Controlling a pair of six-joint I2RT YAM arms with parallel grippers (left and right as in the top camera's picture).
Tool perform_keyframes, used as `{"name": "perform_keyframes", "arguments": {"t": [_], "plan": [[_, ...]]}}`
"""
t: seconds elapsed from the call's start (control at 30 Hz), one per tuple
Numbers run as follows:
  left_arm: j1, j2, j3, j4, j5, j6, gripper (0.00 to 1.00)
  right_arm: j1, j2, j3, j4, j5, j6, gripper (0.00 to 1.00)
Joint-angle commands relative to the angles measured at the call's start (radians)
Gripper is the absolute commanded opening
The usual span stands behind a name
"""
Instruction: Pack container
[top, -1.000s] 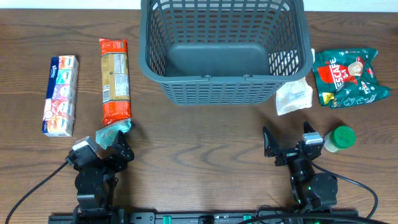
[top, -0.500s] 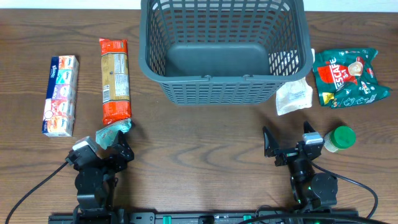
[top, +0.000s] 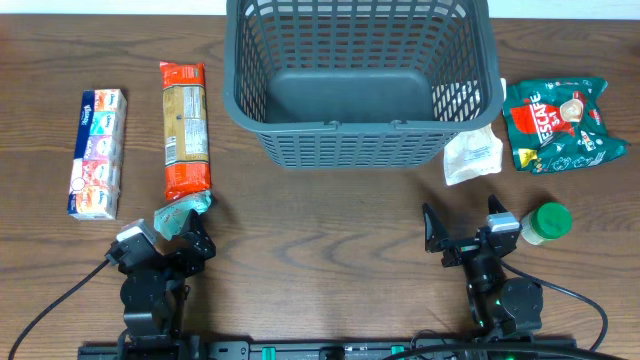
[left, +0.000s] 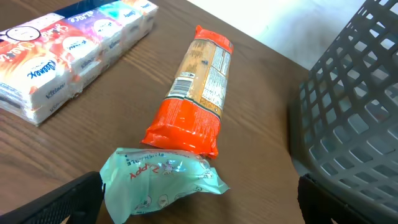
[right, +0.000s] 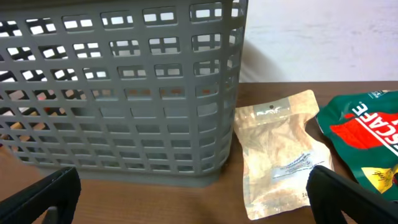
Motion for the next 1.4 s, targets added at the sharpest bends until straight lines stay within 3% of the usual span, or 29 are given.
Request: {"name": "perform_keyframes", "arguments": {"t": [0.0,0.17,0.43,0.73,0.9,1.2,1.27,1.37], "plan": [[0.005,0.004,-0.017,-0.01,-0.011,-0.011,0.99,0.008,0.001,-0.002,-0.005,-0.011,0.049,0.99],[0.005,0.004,-0.01,-0.006,-0.003,0.019,0.99,0.005,0.01,-0.002,-0.005,-0.013,0.216,0.99],[0.005,0.148,0.124,-0.012,0.011,0.087,0.99,-0.006,0.153,0.124,-0.148,-0.061,0.269,0.99],[0.005,0.618,0.461,-0.103,0.016,0.089,0.99,-0.06,0.447,0.599,-0.511,-0.06,0.146,0.99],[0.005,0.828,0.678,-0.204,0.016,0.094,0.98,-0.158,0.671,0.94,-0.853,-0.047,0.115,0.99],[0.005,0.93,0.785,-0.249,0.016,0.094,0.99,-0.308,0.985,1.345,-1.249,-0.12,0.021,0.99],[0.005,0.929,0.785,-0.251,0.016,0.094,0.98,-0.308,1.02,1.396,-1.275,-0.11,-0.035,0.99],[0.005,0.929,0.785,-0.263,0.016,0.094,0.99,-0.336,1.083,1.469,-1.275,-0.042,0.035,0.99]]}}
